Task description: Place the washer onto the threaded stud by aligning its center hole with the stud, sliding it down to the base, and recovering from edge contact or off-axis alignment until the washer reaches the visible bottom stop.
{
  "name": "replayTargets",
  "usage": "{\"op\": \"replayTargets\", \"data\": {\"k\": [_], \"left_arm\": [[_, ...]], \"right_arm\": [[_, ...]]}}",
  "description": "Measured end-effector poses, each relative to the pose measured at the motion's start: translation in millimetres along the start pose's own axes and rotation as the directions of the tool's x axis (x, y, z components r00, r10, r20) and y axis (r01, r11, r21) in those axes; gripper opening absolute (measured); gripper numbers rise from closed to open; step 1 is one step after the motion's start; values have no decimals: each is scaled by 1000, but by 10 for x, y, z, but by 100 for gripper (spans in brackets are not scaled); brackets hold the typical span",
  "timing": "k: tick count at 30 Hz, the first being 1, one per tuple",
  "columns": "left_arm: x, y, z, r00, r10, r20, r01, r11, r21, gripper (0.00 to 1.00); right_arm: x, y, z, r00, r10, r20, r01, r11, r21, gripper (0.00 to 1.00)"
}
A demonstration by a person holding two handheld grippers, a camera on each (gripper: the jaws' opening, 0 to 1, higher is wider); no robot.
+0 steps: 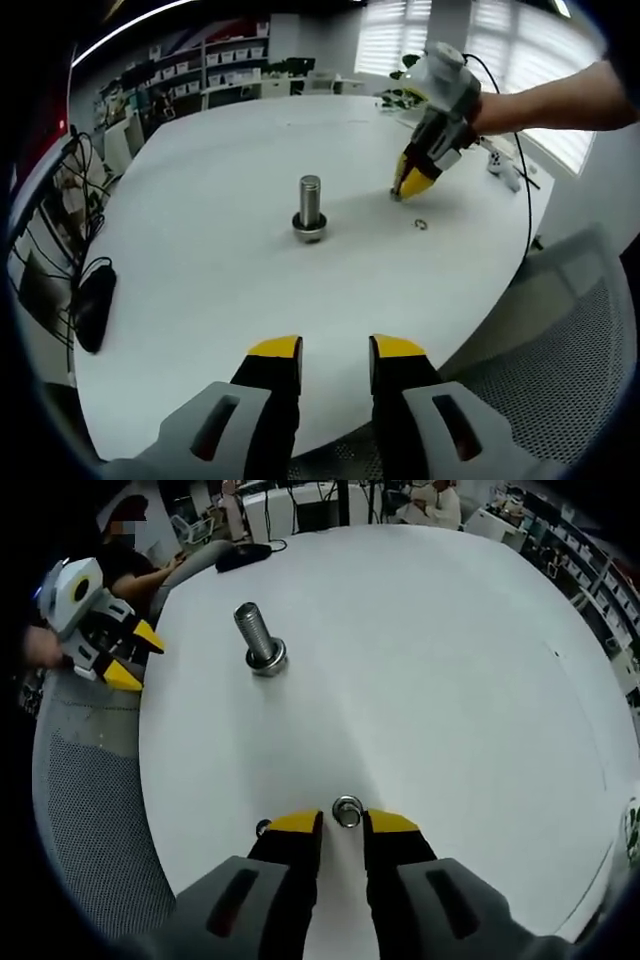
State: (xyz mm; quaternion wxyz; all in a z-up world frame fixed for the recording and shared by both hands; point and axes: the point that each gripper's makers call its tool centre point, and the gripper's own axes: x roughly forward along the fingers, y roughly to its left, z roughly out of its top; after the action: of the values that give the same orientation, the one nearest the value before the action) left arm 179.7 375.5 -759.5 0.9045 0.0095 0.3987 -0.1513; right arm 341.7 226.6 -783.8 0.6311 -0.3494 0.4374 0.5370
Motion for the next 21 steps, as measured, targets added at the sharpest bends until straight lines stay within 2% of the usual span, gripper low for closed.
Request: {"op": "replayTargets", "data": {"k": [4,11,21], "left_arm": [[0,-7,-2,1000,0,-3,0,1000,5,25],[5,-4,-11,1000,1,-7,-1,1000,10,25],[5,4,-8,1000,4,-7,-3,1000,9,25]], "right_arm": [[-4,34,-41,1000,-3,-2,3,1000,-13,22],[-23,77,-85,1000,4,12,-5,1000,18,23],[-30,339,-115,999,34,37,-34,999,7,23]]}}
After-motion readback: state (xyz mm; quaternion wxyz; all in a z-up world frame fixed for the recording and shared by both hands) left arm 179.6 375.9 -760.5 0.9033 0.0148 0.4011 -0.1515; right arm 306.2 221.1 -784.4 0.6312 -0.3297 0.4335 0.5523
